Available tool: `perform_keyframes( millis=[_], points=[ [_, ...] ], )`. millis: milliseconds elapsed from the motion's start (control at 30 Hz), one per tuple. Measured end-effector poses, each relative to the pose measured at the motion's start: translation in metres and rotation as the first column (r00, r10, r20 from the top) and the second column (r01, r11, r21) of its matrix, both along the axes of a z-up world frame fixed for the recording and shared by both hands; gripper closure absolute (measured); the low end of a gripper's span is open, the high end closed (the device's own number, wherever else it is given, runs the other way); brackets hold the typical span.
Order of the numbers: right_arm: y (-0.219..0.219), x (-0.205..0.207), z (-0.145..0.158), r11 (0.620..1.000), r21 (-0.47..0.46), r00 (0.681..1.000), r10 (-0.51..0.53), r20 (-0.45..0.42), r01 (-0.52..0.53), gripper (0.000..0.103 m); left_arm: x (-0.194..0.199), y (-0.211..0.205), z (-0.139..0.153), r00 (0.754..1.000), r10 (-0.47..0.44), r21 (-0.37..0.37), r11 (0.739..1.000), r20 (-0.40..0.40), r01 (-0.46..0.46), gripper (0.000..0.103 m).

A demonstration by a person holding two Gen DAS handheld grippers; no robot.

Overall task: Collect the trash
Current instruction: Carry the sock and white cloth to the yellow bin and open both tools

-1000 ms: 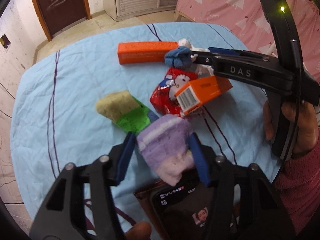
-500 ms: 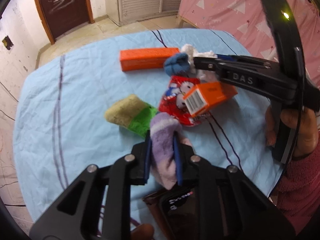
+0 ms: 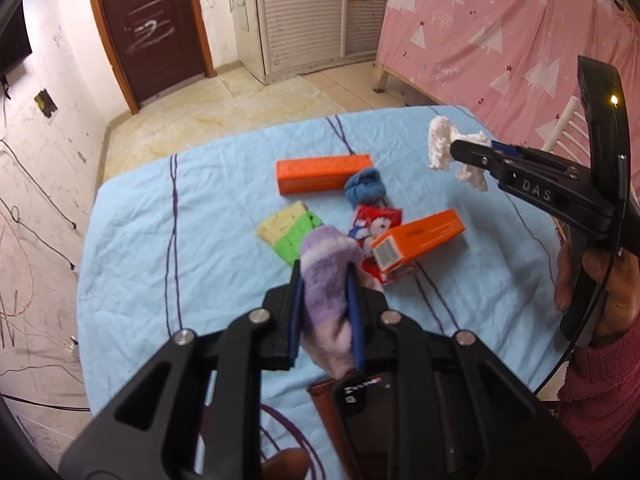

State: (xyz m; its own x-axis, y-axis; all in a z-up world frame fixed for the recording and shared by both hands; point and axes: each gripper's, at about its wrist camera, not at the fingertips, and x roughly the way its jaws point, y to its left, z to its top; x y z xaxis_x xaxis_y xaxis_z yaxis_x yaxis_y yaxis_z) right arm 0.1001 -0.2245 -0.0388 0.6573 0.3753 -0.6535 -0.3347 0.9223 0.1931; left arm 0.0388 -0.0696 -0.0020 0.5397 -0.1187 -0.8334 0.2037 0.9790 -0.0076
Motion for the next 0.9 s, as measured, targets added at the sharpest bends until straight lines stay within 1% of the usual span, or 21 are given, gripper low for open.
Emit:
perform_keyframes(
  millis=[233,533,700,900],
  points=[
    [-0.045,-0.021,0.008,0.998,0.025,0.997,-0.063,0.038,0.062,0.086,-0.004,-0.032,0.017,0.999,-0.027,0.018,0.999,0.028,0.027,0.085],
    [-0.115,-0.053,0.011,0.984,0.085,0.985,-0.16,0.067,0.154,0.086,-0.01,-0.095,0.038,0.993,-0.096,0.048,0.994,0.066,0.093,0.084],
    [-0.157,-0.067,0.009,0.972,0.119,0.974,-0.213,0.073,0.203,0.086,-0.012,-0.133,0.041,0.988,-0.144,0.057,0.988,0.063,0.14,0.084],
    [-0.213,-0.085,-0.001,0.946,0.155,0.953,-0.295,0.061,0.283,0.086,-0.013,-0.177,0.038,0.981,-0.19,0.061,0.98,0.045,0.188,0.084]
  ],
)
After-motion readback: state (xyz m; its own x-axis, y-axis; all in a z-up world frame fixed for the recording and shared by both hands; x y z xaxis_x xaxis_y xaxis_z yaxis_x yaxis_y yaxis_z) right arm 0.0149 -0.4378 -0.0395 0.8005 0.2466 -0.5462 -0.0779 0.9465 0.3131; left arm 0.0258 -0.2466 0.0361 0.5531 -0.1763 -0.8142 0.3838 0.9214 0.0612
